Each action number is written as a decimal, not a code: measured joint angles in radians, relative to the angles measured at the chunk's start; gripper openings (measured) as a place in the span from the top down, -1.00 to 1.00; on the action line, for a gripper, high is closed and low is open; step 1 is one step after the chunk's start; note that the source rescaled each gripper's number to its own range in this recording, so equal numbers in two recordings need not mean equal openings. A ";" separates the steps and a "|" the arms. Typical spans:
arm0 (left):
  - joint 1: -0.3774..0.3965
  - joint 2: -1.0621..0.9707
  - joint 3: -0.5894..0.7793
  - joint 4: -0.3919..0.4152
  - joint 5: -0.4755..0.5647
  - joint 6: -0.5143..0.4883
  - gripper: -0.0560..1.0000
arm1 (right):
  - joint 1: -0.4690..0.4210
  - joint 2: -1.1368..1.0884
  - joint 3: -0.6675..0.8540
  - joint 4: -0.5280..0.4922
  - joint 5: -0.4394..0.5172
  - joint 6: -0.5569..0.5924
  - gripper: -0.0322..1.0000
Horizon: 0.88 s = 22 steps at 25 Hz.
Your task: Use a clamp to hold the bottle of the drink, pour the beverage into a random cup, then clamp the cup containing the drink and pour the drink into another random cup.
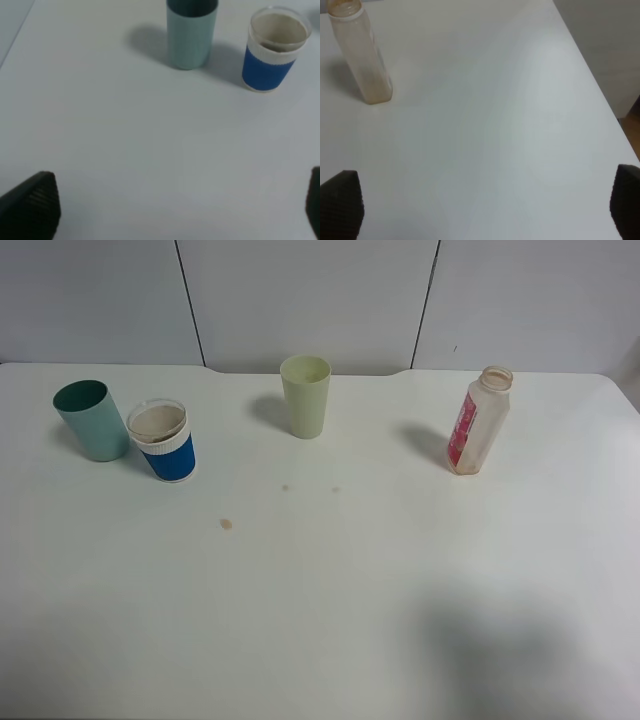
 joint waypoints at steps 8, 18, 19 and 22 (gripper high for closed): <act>0.000 0.000 0.000 0.000 0.000 0.000 -1.00 | 0.000 0.000 0.000 0.000 0.000 0.000 -0.95; 0.000 0.000 0.000 0.000 0.000 0.000 -1.00 | 0.000 0.000 0.000 0.000 0.000 0.000 -0.95; 0.000 0.000 0.000 0.000 0.000 0.000 -1.00 | 0.000 0.000 0.000 0.000 0.000 0.000 -0.95; 0.000 0.000 0.000 0.000 0.000 0.000 -1.00 | 0.000 0.000 0.000 0.000 0.000 0.000 -0.95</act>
